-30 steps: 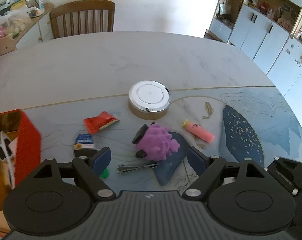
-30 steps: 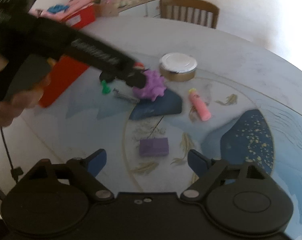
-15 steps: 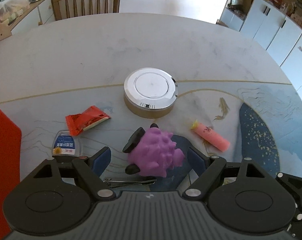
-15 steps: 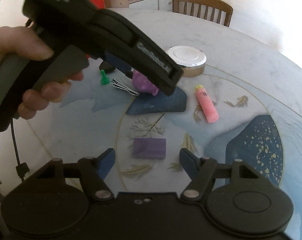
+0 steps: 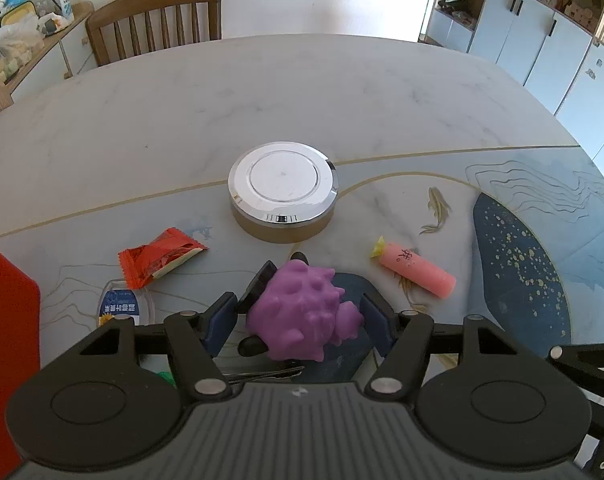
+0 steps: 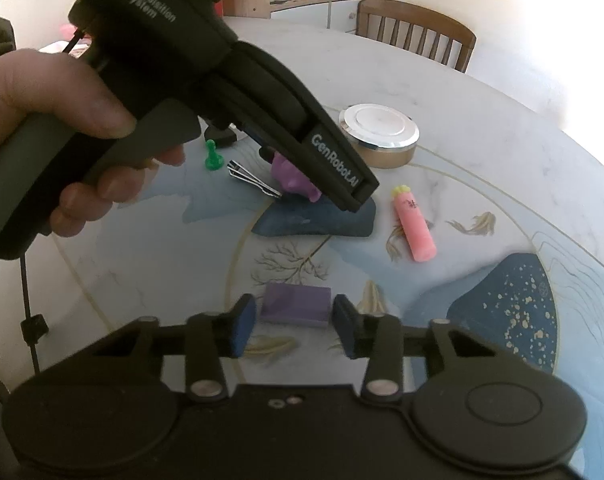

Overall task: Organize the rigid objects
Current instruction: 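Grasp the purple spiky ball with left tool while right tool grasps the purple block, then carry the spiky ball with left tool while right tool carries the block over the red tray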

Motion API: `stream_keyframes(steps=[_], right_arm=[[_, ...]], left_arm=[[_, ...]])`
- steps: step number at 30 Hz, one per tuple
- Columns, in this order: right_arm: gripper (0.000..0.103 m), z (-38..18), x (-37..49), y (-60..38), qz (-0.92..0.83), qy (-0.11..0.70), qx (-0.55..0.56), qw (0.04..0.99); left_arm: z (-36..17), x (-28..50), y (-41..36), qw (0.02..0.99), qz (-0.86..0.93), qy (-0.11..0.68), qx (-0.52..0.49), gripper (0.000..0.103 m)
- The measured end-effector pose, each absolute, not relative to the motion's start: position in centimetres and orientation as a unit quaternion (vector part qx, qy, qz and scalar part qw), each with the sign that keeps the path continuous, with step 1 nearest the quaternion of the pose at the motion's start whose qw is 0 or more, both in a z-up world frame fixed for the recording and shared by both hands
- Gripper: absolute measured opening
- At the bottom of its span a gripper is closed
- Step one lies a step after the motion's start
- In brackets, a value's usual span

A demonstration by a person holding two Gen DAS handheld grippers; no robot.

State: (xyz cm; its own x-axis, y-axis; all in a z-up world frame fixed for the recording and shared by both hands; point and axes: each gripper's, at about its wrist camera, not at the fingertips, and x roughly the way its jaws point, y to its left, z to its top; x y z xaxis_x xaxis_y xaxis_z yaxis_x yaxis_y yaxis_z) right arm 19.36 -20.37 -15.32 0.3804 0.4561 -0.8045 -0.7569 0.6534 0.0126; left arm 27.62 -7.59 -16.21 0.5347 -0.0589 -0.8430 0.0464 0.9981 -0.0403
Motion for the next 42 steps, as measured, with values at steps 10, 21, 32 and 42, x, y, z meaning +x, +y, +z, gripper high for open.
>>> stream_keyframes(steps=[10,21,32,42], right_arm=[[0.035,-14.2,19.5,-21.6,0.353,0.414,-0.151,0.825],[0.035,-11.0,18.9,-22.8,0.331,0.409,-0.106,0.844],[0.035,-7.9,17.9,-22.0,0.337,0.4,-0.089,0.847],[0.035,-5.1,16.7,-18.9,0.359,0.376,-0.097,0.849]], left_arm=[[-15.7,26.9,-6.7,0.876,-0.028,0.48,-0.028,0.067],[-13.8,25.0,-5.1,0.881,-0.035,0.469,-0.047,0.067],[-10.1,21.6,-2.3,0.889,-0.025,0.452,-0.064,0.067],[-6.9,18.1,1.7,0.901,0.002,0.426,-0.08,0.067]])
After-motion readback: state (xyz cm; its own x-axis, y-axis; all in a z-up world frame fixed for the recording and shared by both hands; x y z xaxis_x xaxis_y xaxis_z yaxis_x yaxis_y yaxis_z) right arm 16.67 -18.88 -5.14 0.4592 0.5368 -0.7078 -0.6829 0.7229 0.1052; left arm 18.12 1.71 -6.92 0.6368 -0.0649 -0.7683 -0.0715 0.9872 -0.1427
